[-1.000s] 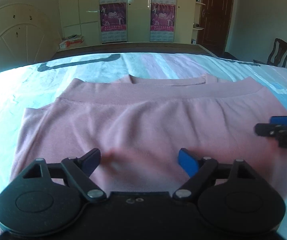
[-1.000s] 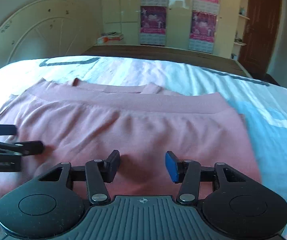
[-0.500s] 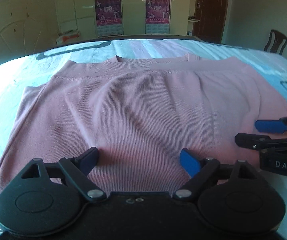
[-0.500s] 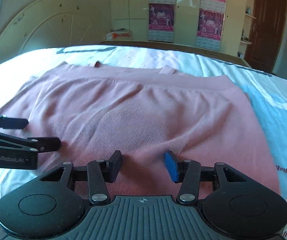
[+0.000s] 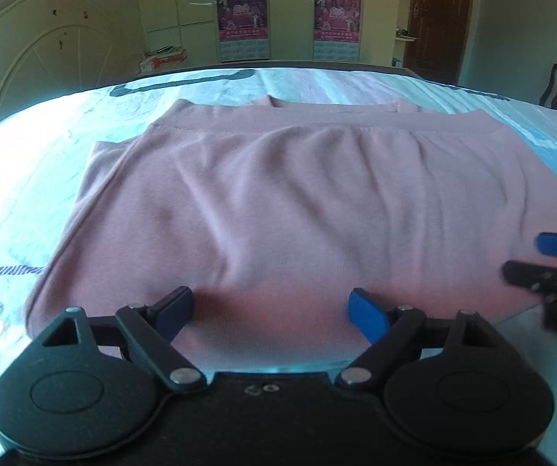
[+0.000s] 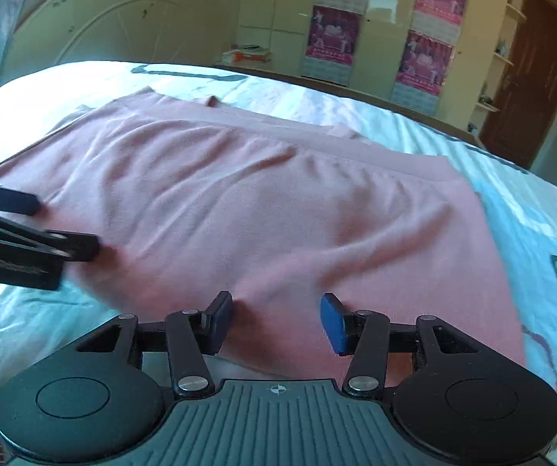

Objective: Fold small clothes

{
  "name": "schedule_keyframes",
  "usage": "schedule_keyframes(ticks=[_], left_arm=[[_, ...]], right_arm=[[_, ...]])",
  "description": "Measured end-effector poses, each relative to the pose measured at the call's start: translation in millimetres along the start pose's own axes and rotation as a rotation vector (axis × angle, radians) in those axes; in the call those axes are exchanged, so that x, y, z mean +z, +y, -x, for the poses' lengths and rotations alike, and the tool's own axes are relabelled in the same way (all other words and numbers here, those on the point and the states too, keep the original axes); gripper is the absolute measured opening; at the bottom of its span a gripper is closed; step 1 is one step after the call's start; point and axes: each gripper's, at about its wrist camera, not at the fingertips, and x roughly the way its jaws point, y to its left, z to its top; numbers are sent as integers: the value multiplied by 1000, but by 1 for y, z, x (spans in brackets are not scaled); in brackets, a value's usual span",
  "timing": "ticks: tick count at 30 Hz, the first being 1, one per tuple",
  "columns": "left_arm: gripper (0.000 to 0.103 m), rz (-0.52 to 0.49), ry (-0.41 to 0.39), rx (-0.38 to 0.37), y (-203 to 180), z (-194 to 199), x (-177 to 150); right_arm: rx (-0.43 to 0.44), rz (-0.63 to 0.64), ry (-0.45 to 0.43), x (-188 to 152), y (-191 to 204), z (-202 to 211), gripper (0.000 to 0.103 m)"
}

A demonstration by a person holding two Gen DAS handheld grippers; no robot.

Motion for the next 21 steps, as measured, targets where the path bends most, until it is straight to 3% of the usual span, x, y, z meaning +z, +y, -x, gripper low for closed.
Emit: schedule_keyframes(ticks=[2, 6, 9, 15, 18, 21], left_arm=[[88, 10, 2, 28, 18, 2, -3], [88, 49, 1, 94, 52, 8, -10], [88, 63, -10, 95, 63, 12, -17], [82, 61, -12, 118, 61, 18, -14], [84, 76, -8, 105, 65, 15, -20], [84, 66, 1, 110, 63, 15, -19]], right_arm=[[-73, -35, -3, -5, -25, 7, 49], [-137, -118, 39, -18, -77, 12, 49], [-172, -173, 54, -29, -101, 18, 49], [-163, -230, 10, -24, -99, 34, 48], [-171, -220, 80, -31, -98, 20, 36], [-182, -191, 83, -30, -96, 21, 36]])
